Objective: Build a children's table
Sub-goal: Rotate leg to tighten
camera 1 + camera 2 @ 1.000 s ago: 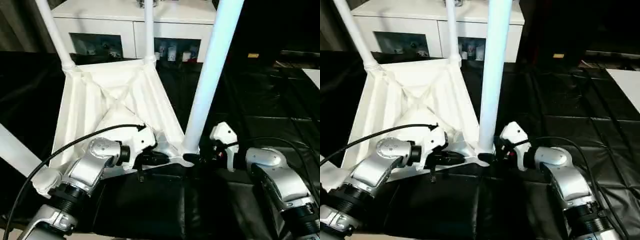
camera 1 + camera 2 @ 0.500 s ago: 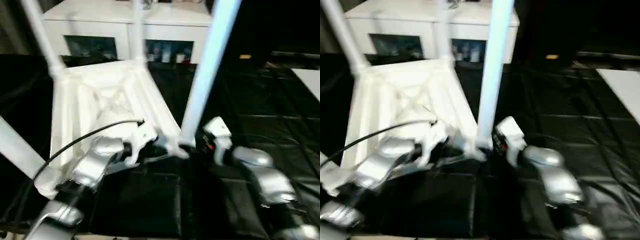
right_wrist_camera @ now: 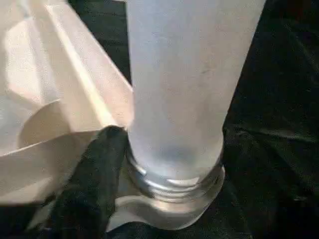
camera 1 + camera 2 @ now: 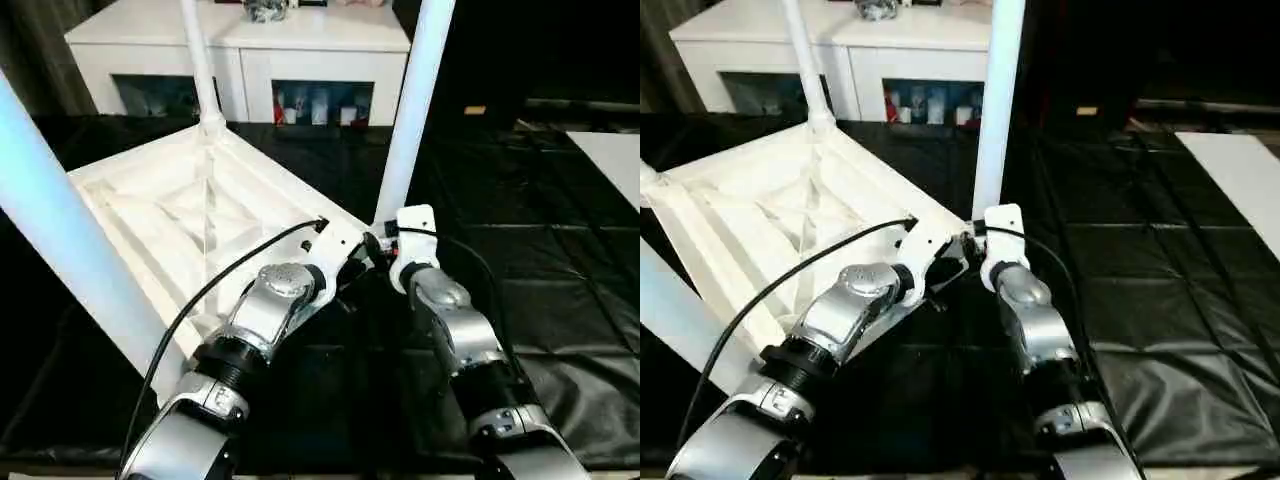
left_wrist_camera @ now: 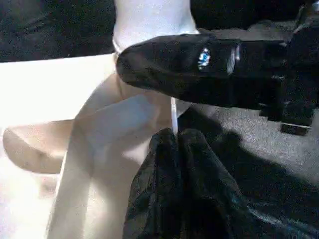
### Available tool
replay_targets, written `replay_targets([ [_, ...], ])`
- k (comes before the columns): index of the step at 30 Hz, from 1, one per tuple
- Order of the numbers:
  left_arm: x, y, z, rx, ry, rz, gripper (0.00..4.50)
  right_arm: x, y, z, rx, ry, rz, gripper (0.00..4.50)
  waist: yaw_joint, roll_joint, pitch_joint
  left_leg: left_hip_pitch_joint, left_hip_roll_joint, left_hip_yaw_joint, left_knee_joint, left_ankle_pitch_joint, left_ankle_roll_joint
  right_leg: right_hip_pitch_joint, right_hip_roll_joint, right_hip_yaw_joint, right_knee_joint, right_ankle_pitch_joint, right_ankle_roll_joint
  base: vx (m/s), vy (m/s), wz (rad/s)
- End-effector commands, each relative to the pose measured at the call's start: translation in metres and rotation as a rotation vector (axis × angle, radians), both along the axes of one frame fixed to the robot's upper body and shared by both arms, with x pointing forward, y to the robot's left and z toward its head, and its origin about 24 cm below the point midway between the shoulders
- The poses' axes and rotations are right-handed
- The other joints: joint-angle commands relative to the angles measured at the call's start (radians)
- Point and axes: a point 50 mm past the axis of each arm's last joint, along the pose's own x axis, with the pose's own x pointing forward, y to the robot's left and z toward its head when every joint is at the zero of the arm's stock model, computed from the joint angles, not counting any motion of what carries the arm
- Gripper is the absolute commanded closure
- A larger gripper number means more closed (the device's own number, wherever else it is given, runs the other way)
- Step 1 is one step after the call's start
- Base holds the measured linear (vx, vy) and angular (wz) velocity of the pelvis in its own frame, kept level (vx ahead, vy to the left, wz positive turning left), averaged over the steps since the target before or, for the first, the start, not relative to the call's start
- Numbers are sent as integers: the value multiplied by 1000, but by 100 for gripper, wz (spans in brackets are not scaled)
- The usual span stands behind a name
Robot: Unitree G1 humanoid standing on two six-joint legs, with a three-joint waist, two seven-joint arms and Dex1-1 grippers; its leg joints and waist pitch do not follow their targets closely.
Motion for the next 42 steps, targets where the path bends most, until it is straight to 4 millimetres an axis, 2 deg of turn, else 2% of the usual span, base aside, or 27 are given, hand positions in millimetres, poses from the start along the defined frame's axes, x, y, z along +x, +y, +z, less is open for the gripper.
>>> replay_targets([
  [1,1,-7,21,-37,-105,-83,450,-4,17,13,34,-48,141,83,12,-4,-75,-4,19,-3,-72,-175,88,63,-33,28,-57,-234,-217,0,0,0],
  [2,0,-5,20,-35,-102,-82,450,-4,14,14,31,-50,151,72,14,-4,-75,-4,19,-4,-72,-175,88,65,-34,28,-57,-238,-218,0,0,0],
  [3,0,4,19,-24,-93,-81,450,-5,0,21,6,-63,194,67,16,-5,-75,-3,20,-4,-72,-172,88,67,-32,28,-56,-235,-219,0,0,0],
  [4,-1,8,18,-17,-92,-96,450,-7,-7,24,-16,-68,234,67,22,1,-75,-2,23,-4,-71,-156,94,66,-31,30,-52,-206,-228,0,0,0],
  [5,-1,8,18,-17,-92,-96,450,-7,-7,24,-16,-68,234,63,22,1,-75,-2,23,-4,-71,-156,94,66,-31,30,-52,-206,-228,0,0,0],
  [6,-3,12,18,-11,-88,-108,450,-10,-13,26,-33,-60,288,39,24,0,-75,0,25,-2,-69,-151,95,64,-31,31,-50,-190,-235,0,0,0],
  [7,-5,19,17,-1,-83,-125,450,-18,-25,29,-73,-54,381,39,32,1,-73,4,29,-3,-70,-150,98,66,-27,32,-47,-167,-243,0,0,0],
  [8,-6,20,16,-4,-77,-139,450,-20,-29,30,-87,-49,415,39,34,1,-73,5,29,-1,-70,-153,98,64,-28,33,-47,-166,-247,0,0,0],
  [9,-11,26,15,-10,-51,-190,450,-33,-41,31,-144,-24,555,39,35,5,-72,5,28,0,-70,-160,97,62,-28,34,-48,-173,-250,0,0,0],
  [10,-12,27,15,-10,-49,-201,450,-35,-43,31,-152,-20,577,39,48,4,-73,8,33,-3,-71,-162,94,68,-30,34,-46,-163,-246,0,0,0],
  [11,-22,31,15,-30,-30,-304,450,-48,-53,33,-169,21,683,39,48,1,-69,6,31,-1,-73,-180,100,69,-29,35,-48,-170,-251,0,0,0],
  [12,-23,32,15,-33,-28,-315,450,-49,-54,33,-168,25,688,39,54,3,-71,9,33,-2,-73,-187,100,70,-31,36,-47,-178,-250,0,0,0],
  [13,-36,35,16,-60,-20,-466,450,-57,-63,34,-163,64,746,39,52,-1,-67,6,31,-1,-76,-218,94,66,-32,35,-54,-237,-243,0,0,0],
  [15,-43,38,16,-65,-11,-527,450,-61,-67,34,-164,79,769,39,53,1,-65,9,35,-2,-78,-238,85,61,-35,37,-57,-276,-233,0,0,0],
  [16,-53,46,14,-57,37,-605,450,-67,-70,33,-169,106,812,39,57,1,-64,17,37,-2,-80,-266,65,55,-35,37,-61,-329,-222,0,0,0],
  [18,-54,48,14,-56,46,-611,450,-67,-70,32,-167,112,817,39,60,5,-57,28,38,4,-80,-294,53,38,-29,41,-68,-359,-220,0,0,0],
  [19,-56,49,15,-64,51,-622,450,-68,-68,31,-157,123,826,39,67,-3,-58,35,38,8,-79,-306,45,34,-28,42,-71,-376,-216,0,0,0],
  [20,-56,49,15,-65,52,-623,450,-68,-68,31,-157,123,827,39,69,-1,-57,36,38,8,-79,-317,42,32,-27,43,-70,-386,-214,0,0,0],
  [21,-57,50,16,-70,55,-631,450,-69,-68,31,-155,127,836,39,70,-1,-55,35,38,9,-81,-322,38,32,-27,43,-73,-400,-207,0,0,0],
  [22,-59,51,17,-75,64,-646,450,-69,-66,31,-148,129,846,39,68,-2,-56,23,39,6,-87,-319,23,42,-29,41,-68,-422,-182,0,0,0],
  [28,-56,57,17,-43,49,-628,450,-74,-62,25,-143,177,919,39,62,-8,-57,16,36,5,-86,-308,21,43,-33,43,-73,-463,-144,0,0,0],
  [34,-55,59,17,-38,46,-617,450,-74,-61,23,-129,184,912,68,65,-7,-61,13,36,7,-83,-260,29,44,-32,45,-67,-415,-156,0,0,0],
  [37,-55,59,18,-37,46,-615,450,-71,-60,23,-118,174,902,106,65,-7,-62,12,36,8,-83,-244,33,45,-31,45,-62,-374,-172,0,0,0],
  [42,-54,60,17,-34,47,-609,450,-72,-58,21,-107,186,913,141,66,-7,-62,12,36,8,-82,-243,33,47,-32,45,-62,-375,-175,0,0,0],
])
